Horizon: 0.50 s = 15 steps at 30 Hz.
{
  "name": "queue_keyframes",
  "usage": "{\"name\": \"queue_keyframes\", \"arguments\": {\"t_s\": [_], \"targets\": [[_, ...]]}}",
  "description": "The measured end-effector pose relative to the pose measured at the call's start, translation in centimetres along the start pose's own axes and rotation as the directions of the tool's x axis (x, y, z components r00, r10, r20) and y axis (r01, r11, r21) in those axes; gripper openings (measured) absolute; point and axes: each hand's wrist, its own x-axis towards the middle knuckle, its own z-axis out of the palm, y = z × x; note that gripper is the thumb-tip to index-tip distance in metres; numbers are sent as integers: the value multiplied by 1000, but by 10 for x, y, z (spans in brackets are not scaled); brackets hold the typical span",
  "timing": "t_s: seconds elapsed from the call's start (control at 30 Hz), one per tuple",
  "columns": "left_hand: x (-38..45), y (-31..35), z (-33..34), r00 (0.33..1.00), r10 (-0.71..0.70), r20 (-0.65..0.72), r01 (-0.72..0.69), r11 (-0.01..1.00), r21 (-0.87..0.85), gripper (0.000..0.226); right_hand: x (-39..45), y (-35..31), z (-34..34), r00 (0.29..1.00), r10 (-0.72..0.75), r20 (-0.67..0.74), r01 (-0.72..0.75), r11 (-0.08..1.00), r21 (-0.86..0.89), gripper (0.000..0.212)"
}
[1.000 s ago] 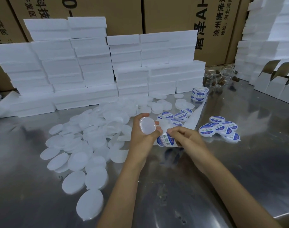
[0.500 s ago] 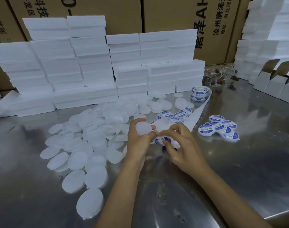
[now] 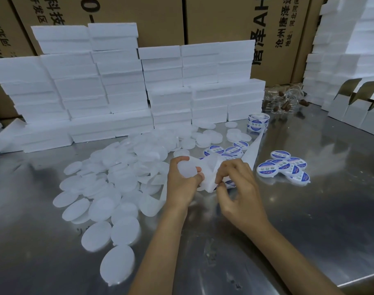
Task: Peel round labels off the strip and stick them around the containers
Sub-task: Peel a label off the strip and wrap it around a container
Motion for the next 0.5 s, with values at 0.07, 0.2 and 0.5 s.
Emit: {"name": "queue_keyframes", "arguments": {"t_s": [0.07, 0.2, 0.5], "targets": [[1, -1, -1, 1000, 7, -2, -7, 999, 42, 49, 0, -1, -2, 996, 62, -60, -56, 994, 95, 22], [0, -1, -1, 999, 49, 17, -51, 986, 161, 45, 2, 0, -9, 952, 286, -111, -244, 925, 292, 19], [1, 28, -9, 1000, 23, 11, -20, 973, -230, 25, 35, 1, -19, 852, 520, 58, -451, 675, 583, 23]]}}
